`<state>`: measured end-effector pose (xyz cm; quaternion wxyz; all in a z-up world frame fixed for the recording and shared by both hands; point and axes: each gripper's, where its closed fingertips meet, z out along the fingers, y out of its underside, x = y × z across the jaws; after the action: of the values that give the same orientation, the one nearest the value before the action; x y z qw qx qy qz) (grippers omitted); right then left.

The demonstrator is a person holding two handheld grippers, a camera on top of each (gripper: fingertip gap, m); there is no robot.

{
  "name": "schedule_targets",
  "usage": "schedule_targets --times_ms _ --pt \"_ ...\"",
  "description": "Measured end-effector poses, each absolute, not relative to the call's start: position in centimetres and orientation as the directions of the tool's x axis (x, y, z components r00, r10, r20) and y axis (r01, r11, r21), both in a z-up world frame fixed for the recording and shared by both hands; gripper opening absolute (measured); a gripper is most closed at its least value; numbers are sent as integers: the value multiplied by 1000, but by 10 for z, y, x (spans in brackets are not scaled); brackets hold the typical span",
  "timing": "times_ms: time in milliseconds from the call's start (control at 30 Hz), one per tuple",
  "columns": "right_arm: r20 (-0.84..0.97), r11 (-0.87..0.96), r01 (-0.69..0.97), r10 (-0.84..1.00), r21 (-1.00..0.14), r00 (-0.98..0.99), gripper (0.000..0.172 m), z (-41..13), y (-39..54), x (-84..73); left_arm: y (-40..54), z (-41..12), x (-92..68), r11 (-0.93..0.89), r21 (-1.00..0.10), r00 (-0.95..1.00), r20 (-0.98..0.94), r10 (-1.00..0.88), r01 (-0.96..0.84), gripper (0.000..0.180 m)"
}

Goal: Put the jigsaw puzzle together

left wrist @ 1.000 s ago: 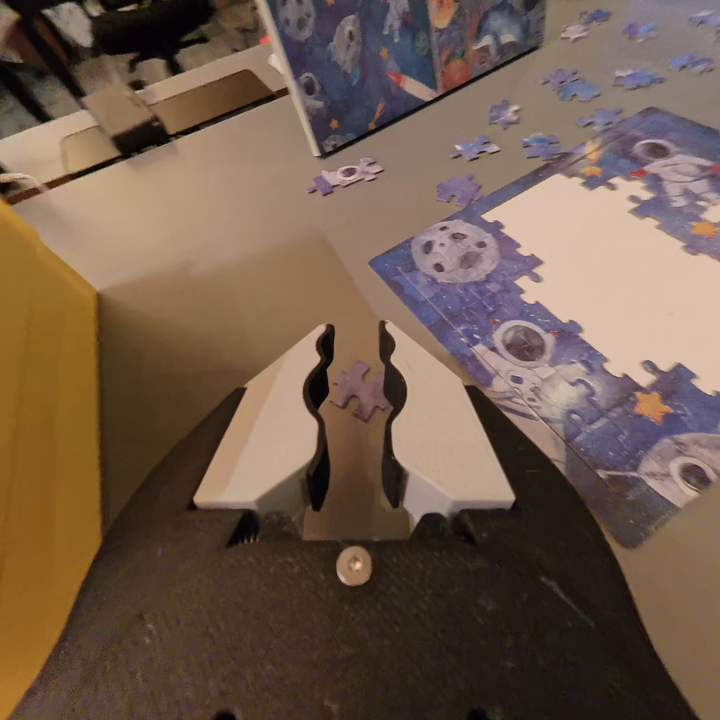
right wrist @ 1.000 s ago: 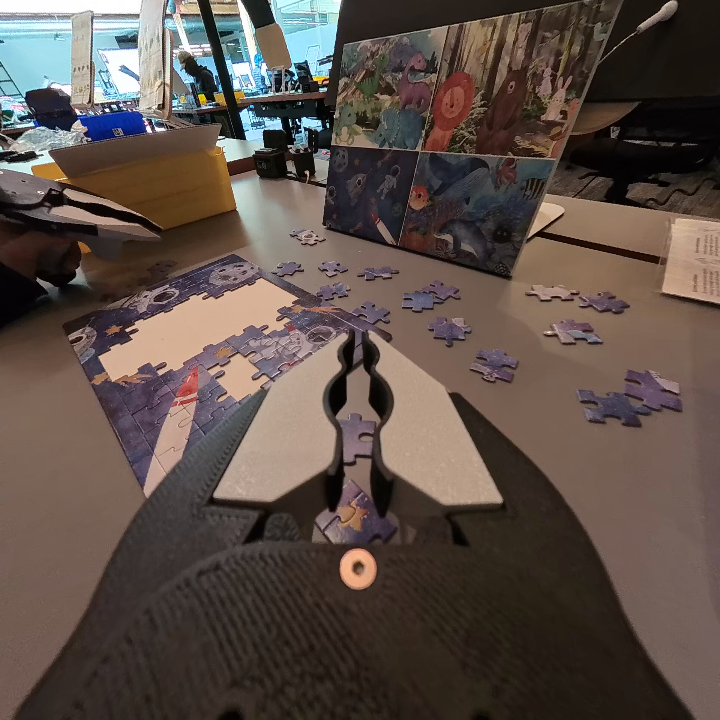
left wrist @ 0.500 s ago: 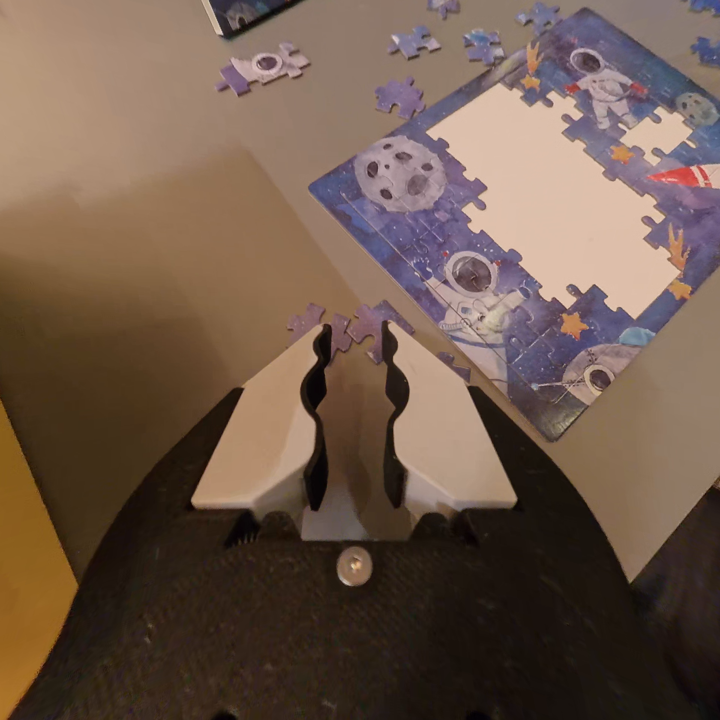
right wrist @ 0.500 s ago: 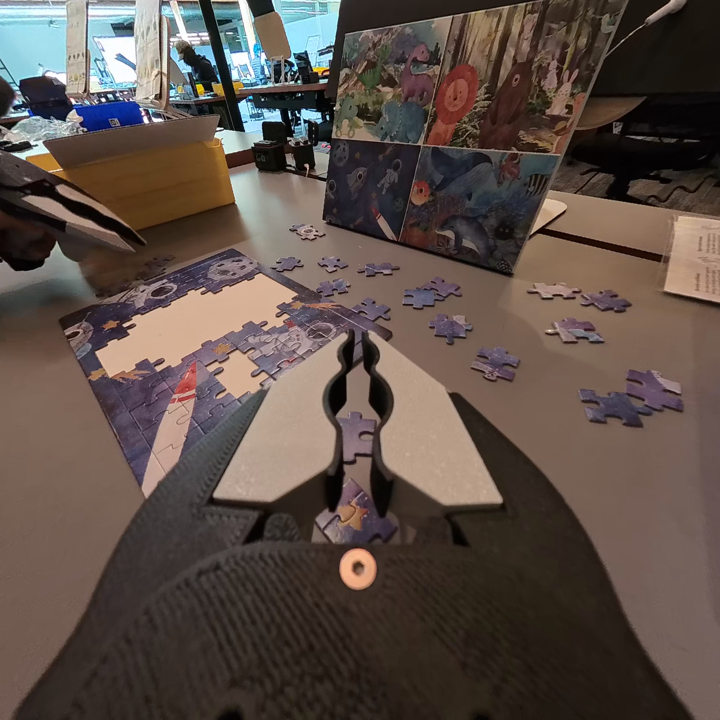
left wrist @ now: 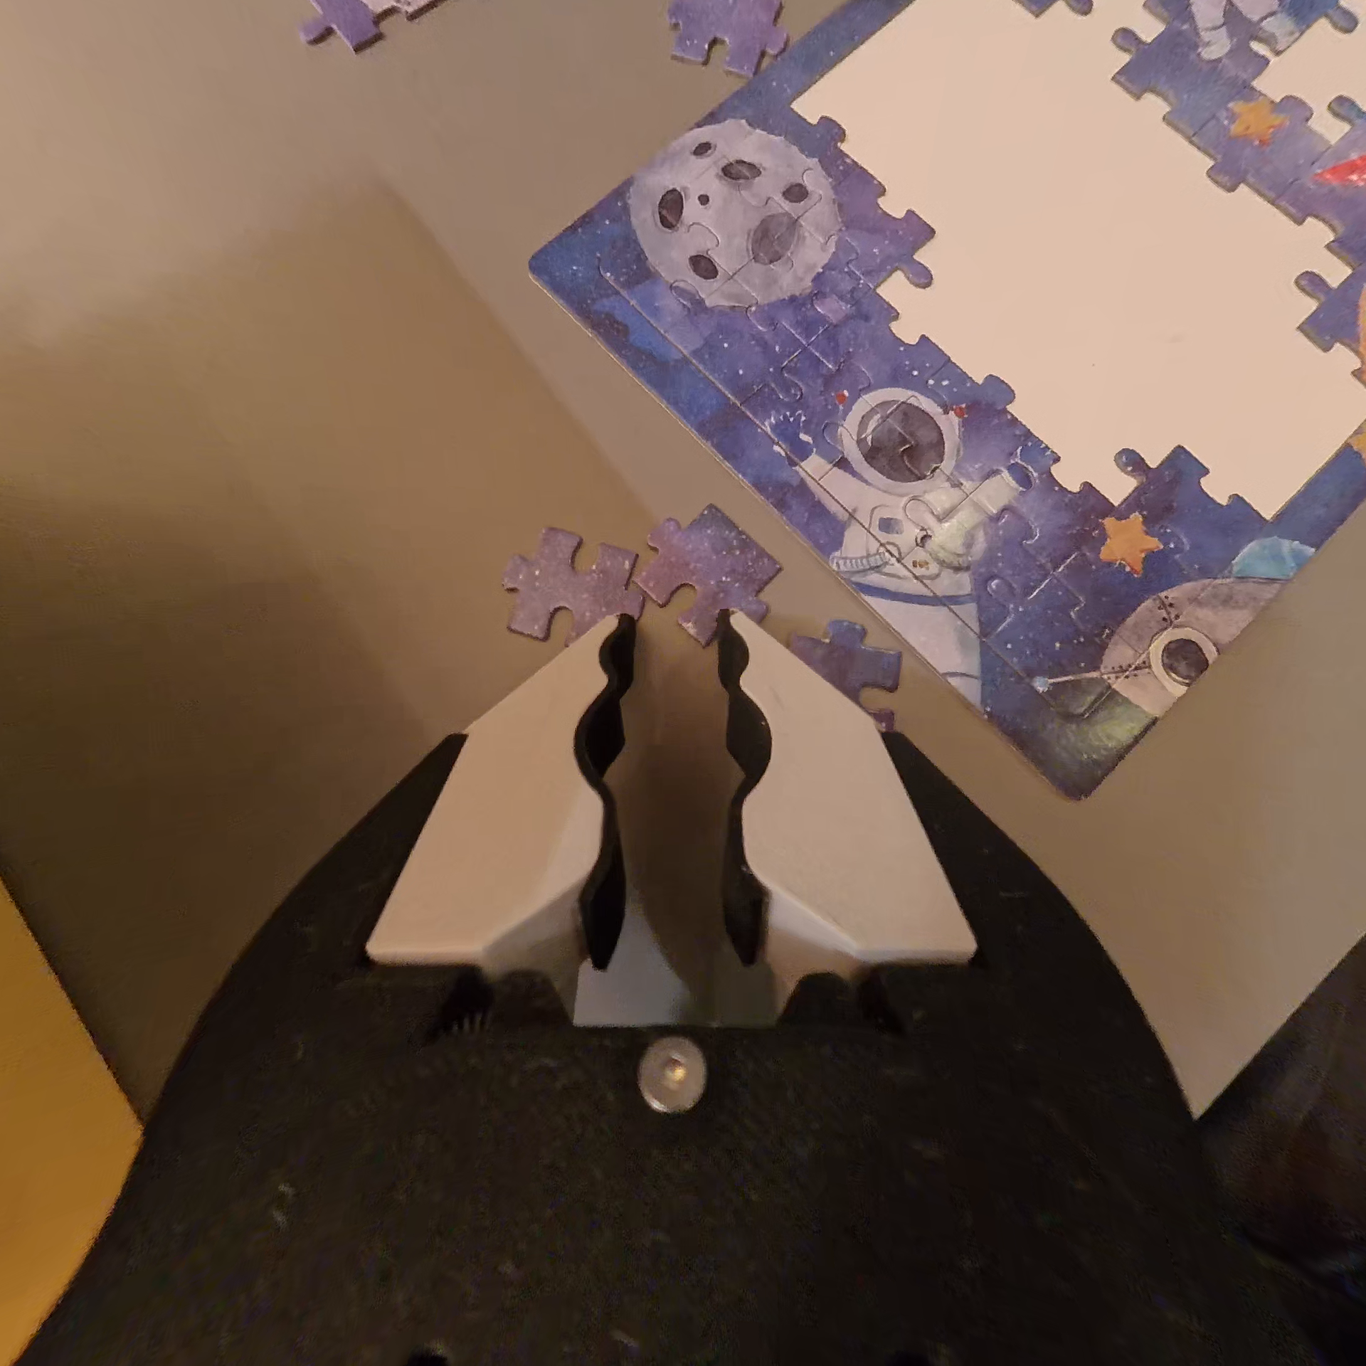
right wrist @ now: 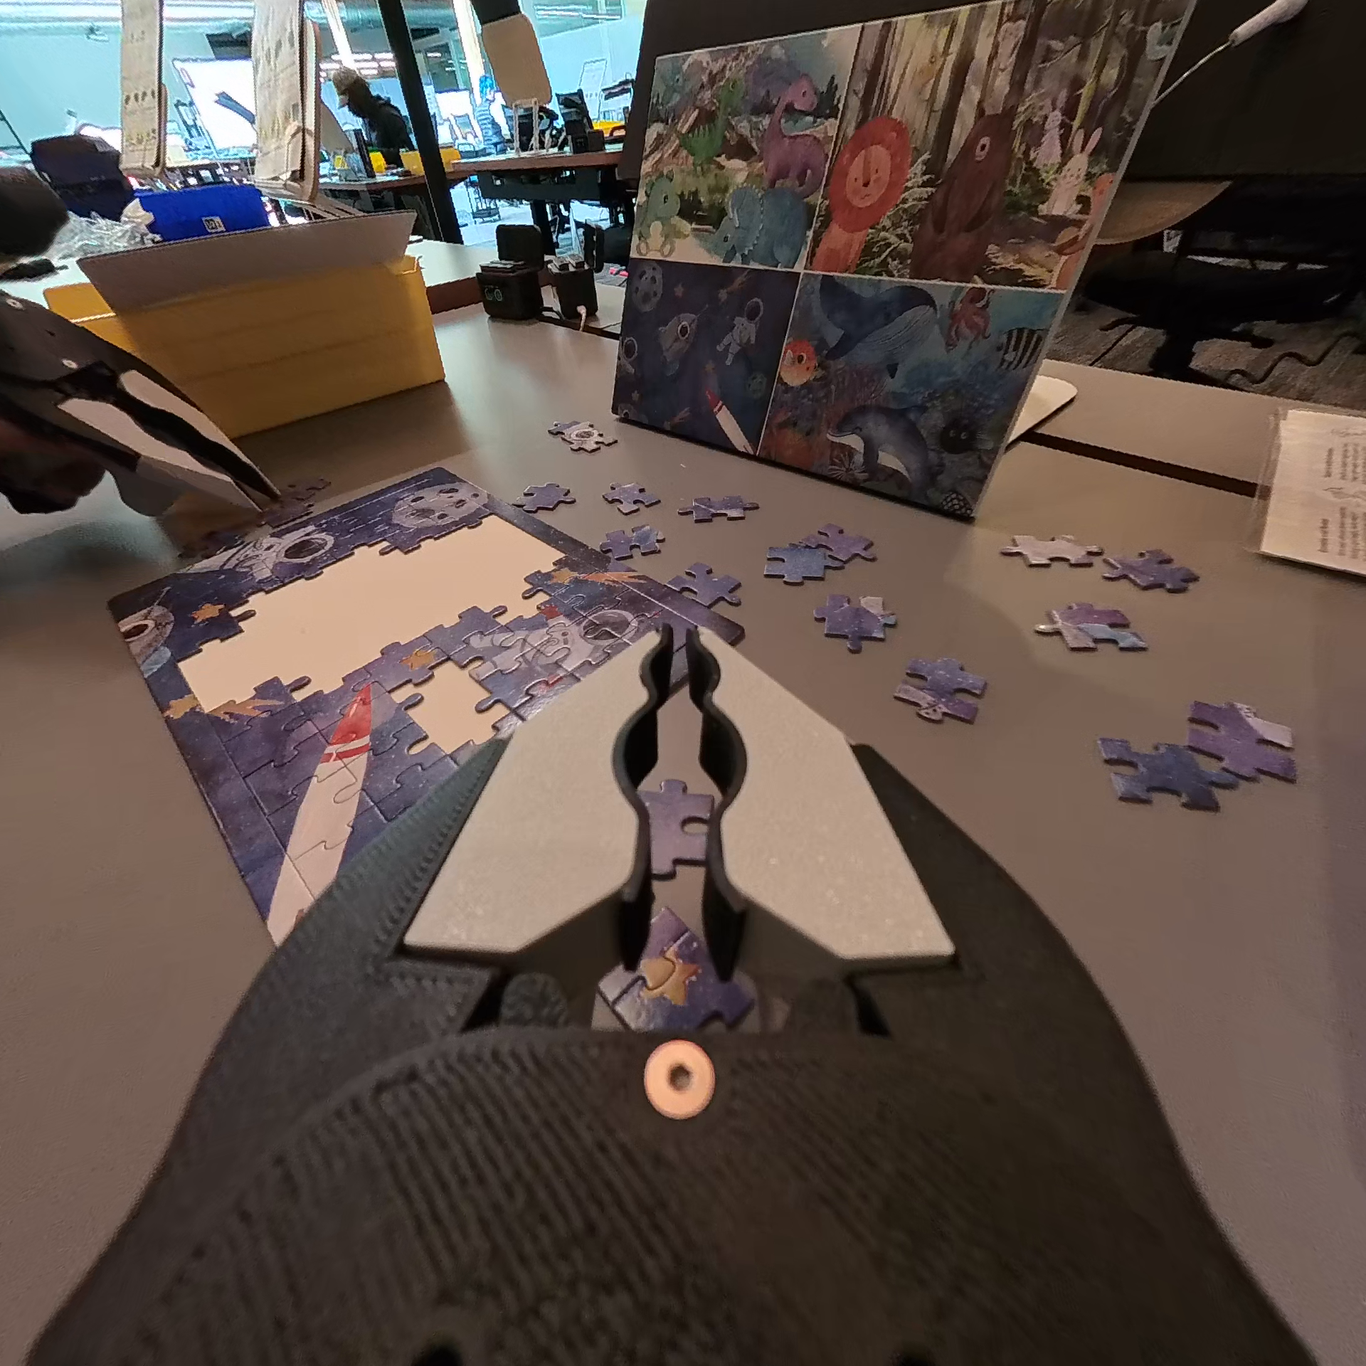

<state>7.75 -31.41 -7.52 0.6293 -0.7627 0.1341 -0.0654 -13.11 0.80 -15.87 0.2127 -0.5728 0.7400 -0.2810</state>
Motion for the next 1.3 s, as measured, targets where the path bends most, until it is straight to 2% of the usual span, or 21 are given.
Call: schedule_targets --times_ms 333,1067,1300 --pt "-65 -176 -120 -287 -977 956 2 -76 -314 77 3 -159 -133 140 -655 -251 78 -965 -743 22" --pt "-59 -182 -115 -288 -977 956 2 -76 -313 77 -14 -159 -135 182 -640 -314 97 -944 -746 18" --pt "-61 -179 -116 -288 -977 956 2 -76 -314 77 -9 -134 -127 109 -745 -286 114 -951 -658 23"
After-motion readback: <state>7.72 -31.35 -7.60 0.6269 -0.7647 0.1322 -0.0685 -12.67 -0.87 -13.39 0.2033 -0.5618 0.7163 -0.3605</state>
